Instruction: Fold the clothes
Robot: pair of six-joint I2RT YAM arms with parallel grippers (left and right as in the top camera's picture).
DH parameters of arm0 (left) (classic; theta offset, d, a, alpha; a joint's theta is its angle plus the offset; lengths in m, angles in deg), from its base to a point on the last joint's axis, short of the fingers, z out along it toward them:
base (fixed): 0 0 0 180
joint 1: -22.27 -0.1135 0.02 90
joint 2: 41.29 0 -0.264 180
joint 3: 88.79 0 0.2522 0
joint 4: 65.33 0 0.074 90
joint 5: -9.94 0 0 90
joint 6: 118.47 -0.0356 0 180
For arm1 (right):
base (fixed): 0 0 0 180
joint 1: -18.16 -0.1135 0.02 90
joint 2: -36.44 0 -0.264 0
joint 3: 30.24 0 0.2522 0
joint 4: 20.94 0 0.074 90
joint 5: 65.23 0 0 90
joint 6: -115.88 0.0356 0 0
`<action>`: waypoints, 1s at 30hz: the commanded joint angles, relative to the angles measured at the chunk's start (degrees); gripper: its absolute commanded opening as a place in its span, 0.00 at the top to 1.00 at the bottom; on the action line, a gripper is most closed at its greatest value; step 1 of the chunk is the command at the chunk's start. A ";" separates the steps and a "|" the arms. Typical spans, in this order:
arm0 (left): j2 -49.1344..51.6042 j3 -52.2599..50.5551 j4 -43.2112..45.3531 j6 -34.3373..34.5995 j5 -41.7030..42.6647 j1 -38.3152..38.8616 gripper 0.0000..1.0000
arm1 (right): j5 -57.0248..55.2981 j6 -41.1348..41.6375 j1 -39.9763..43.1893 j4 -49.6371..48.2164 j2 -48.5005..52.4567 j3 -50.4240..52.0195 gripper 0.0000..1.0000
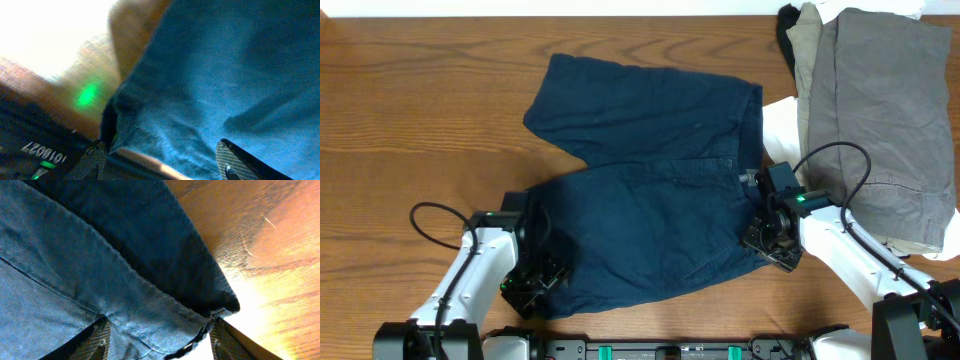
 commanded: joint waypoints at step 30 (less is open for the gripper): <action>-0.11 -4.35 6.51 -5.35 -0.28 5.44 0.94 | 0.48 -1.44 -0.52 -0.70 -0.26 0.33 0.72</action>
